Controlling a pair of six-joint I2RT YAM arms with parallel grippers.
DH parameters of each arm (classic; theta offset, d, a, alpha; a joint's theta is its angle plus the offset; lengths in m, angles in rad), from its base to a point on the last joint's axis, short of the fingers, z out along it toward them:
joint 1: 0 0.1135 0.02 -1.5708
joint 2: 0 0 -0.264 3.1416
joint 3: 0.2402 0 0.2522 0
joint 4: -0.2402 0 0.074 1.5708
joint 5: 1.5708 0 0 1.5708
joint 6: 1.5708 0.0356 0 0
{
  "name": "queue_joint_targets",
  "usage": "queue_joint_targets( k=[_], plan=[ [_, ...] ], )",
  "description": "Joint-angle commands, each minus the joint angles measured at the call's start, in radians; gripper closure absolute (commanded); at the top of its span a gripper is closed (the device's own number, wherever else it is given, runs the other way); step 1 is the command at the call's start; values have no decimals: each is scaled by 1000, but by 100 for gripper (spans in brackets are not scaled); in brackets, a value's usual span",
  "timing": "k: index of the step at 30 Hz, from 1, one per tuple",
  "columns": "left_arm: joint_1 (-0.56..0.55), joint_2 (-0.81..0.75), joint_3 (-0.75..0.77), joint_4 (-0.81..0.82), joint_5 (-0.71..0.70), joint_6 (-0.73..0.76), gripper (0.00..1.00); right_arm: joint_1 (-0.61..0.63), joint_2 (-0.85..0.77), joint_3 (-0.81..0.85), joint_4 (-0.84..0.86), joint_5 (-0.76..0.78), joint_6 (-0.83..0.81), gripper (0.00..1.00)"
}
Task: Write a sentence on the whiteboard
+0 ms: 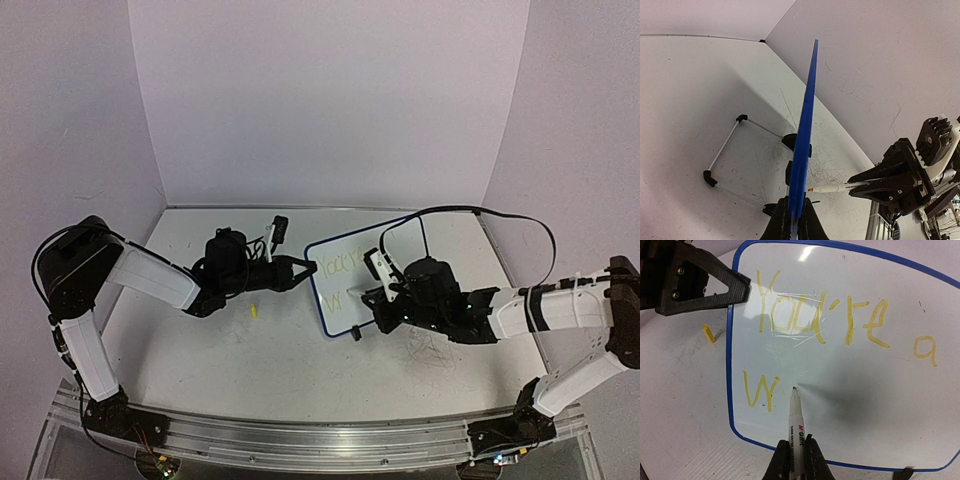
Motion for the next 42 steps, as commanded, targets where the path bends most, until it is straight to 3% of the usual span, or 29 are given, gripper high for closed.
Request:
queue_joint_targets(
  k=[1, 42],
  plan=[
    [8, -10, 27, -30, -31, -27, 100, 4, 9, 36, 21, 35, 8, 100],
    [7, -7, 35, -30, -19, -19, 100, 39, 77, 42, -29, 20, 37, 100]
  ],
)
